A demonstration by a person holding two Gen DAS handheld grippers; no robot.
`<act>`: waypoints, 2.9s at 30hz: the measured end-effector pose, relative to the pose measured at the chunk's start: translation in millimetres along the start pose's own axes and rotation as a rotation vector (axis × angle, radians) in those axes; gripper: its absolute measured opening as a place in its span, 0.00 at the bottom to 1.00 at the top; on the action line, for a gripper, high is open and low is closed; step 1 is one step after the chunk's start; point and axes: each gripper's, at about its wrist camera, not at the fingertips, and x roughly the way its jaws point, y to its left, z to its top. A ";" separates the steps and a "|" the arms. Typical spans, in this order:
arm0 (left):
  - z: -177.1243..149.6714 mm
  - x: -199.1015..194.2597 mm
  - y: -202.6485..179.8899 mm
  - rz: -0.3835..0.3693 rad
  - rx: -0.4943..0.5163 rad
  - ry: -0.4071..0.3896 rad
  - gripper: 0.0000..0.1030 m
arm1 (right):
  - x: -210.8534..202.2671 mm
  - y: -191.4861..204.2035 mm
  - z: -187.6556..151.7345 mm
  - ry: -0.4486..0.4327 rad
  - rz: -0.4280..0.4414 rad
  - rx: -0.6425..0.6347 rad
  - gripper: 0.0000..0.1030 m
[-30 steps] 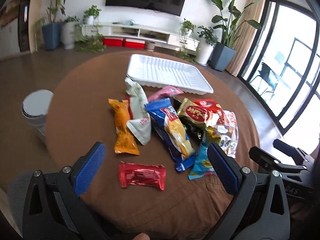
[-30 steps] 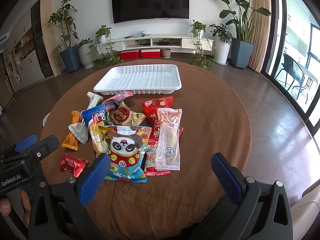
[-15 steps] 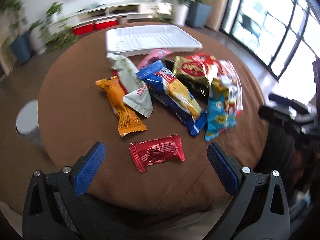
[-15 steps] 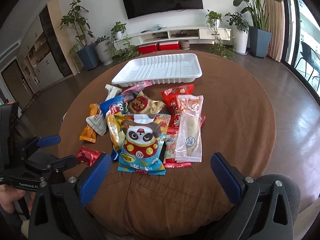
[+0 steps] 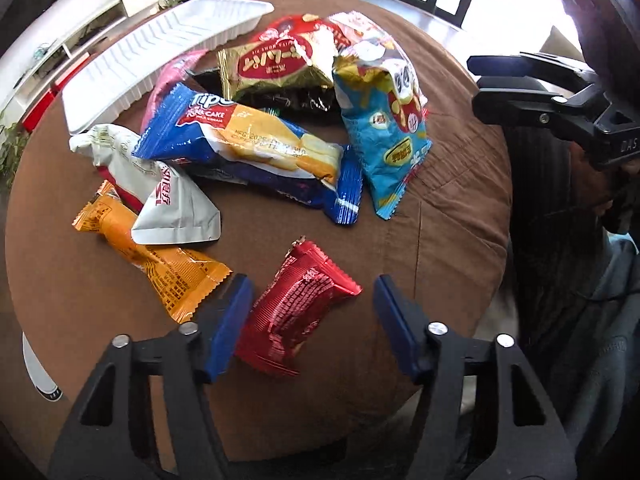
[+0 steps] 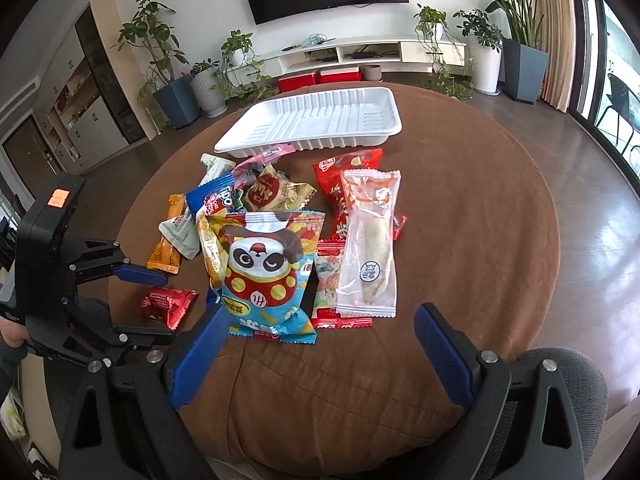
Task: Organize snacks
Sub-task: 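Grasp the red candy wrapper with the left tool while the right tool grasps the panda chip bag, then carry both packets to the white tray and open both tools to release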
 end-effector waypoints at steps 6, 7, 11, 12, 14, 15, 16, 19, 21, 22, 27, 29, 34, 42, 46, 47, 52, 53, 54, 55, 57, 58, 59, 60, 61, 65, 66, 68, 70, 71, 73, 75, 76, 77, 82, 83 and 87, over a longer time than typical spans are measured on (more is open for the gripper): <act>2.6 7.5 4.4 0.005 0.042 0.054 0.41 | 2.8 3.6 -0.7 0.014 0.019 -0.009 0.93; 2.9 8.4 4.5 0.008 0.045 0.061 0.39 | 2.7 4.5 -0.5 0.014 0.020 -0.010 0.93; -6.4 2.3 1.5 0.010 0.027 0.070 0.38 | 6.8 9.8 1.9 0.016 0.024 -0.013 0.93; -7.1 2.6 1.5 0.012 0.017 0.068 0.38 | 7.5 10.8 1.9 0.016 0.025 -0.014 0.92; -10.3 3.0 -0.3 0.022 -0.009 0.066 0.36 | 9.5 14.5 2.9 0.019 0.034 -0.022 0.88; -11.5 1.8 -1.0 0.027 -0.025 0.064 0.34 | 10.2 16.2 3.3 0.018 0.040 -0.025 0.84; -12.5 1.1 -0.3 0.030 -0.042 0.061 0.30 | 11.3 17.4 3.7 0.016 0.047 -0.026 0.83; -15.7 -2.0 6.7 0.002 -0.103 0.047 0.25 | 17.7 21.5 5.2 0.024 0.050 -0.027 0.79; -20.0 -6.1 10.9 -0.016 -0.134 0.040 0.21 | 21.6 24.3 5.7 0.026 0.059 -0.029 0.71; -22.2 -7.0 13.1 -0.026 -0.152 0.033 0.21 | 23.6 26.3 5.6 0.027 0.060 -0.030 0.69; -33.8 -11.5 22.2 -0.038 -0.211 0.001 0.20 | 39.9 29.3 6.7 0.066 0.090 -0.006 0.68; -35.9 -10.6 21.7 -0.041 -0.219 -0.008 0.20 | 44.6 27.5 9.0 0.081 0.103 0.020 0.69; -38.4 -14.8 16.1 -0.033 -0.228 -0.014 0.20 | 47.8 31.1 15.5 0.068 0.103 0.026 0.69; -36.6 -15.5 11.4 0.001 -0.230 -0.017 0.20 | 67.1 31.6 13.8 0.118 0.091 0.013 0.60; -37.1 -15.1 10.1 0.004 -0.236 -0.026 0.20 | 61.7 28.5 15.7 0.097 0.109 0.013 0.50; -38.0 -15.3 10.0 0.004 -0.236 -0.027 0.19 | 60.5 28.6 16.1 0.092 0.112 0.009 0.44; -41.1 -16.0 11.9 0.001 -0.249 -0.036 0.19 | 57.9 30.3 13.5 0.086 0.128 -0.003 0.37; -41.5 -16.1 11.9 -0.001 -0.252 -0.039 0.19 | 56.9 30.4 12.9 0.082 0.132 -0.001 0.35; -41.9 -15.9 12.3 -0.002 -0.255 -0.040 0.19 | 56.2 30.5 12.8 0.079 0.135 -0.001 0.35; -41.8 -15.9 12.6 -0.002 -0.259 -0.041 0.19 | 55.4 30.1 12.4 0.077 0.139 0.000 0.34; -42.5 -16.9 12.6 -0.005 -0.266 -0.047 0.18 | 52.5 29.7 11.0 0.075 0.147 0.005 0.31; -43.0 -17.5 12.8 -0.006 -0.269 -0.050 0.18 | 51.1 29.6 10.3 0.072 0.151 0.008 0.31; -43.3 -18.1 13.3 -0.006 -0.273 -0.053 0.18 | 49.3 29.2 10.3 0.067 0.153 0.009 0.31; -43.9 -18.7 13.7 -0.007 -0.278 -0.057 0.18 | 48.4 28.7 9.9 0.065 0.155 0.010 0.31; -44.8 -19.3 13.8 -0.006 -0.282 -0.061 0.17 | 47.3 28.2 9.9 0.064 0.159 0.011 0.31; -46.4 -22.4 13.6 -0.007 -0.292 -0.076 0.17 | 40.1 26.5 9.2 0.055 0.170 0.020 0.30; -47.3 -23.6 13.7 -0.009 -0.296 -0.081 0.17 | 38.0 25.6 8.9 0.053 0.174 0.022 0.30; -48.8 -26.2 13.9 -0.013 -0.303 -0.092 0.17 | 34.1 23.9 9.1 0.047 0.181 0.027 0.30; -50.9 -29.1 14.7 -0.021 -0.312 -0.101 0.17 | 31.5 23.0 9.0 0.042 0.191 0.037 0.30; -51.6 -31.0 15.2 -0.026 -0.319 -0.108 0.17 | 29.8 22.1 9.8 0.041 0.197 0.044 0.30; -51.7 -35.9 14.5 -0.038 -0.330 -0.126 0.17 | 26.2 19.4 9.5 0.033 0.205 0.049 0.30; -51.2 -43.4 15.1 -0.054 -0.346 -0.152 0.17 | 21.6 17.6 11.2 0.022 0.210 0.052 0.30; -50.8 -47.6 16.5 -0.064 -0.357 -0.169 0.17 | 19.4 17.1 12.4 0.019 0.213 0.056 0.30; -50.0 -51.2 17.4 -0.070 -0.367 -0.184 0.17 | 18.4 15.3 12.6 0.016 0.215 0.060 0.30; -42.3 -73.1 35.7 -0.085 -0.419 -0.257 0.17 | 10.5 0.0 24.2 -0.007 0.209 0.088 0.30; -41.0 -77.7 40.5 -0.087 -0.428 -0.272 0.17 | 8.0 -5.3 28.1 -0.016 0.203 0.095 0.30; -29.1 -102.0 64.5 -0.069 -0.462 -0.342 0.17 | -0.2 -30.7 43.7 -0.053 0.173 0.126 0.30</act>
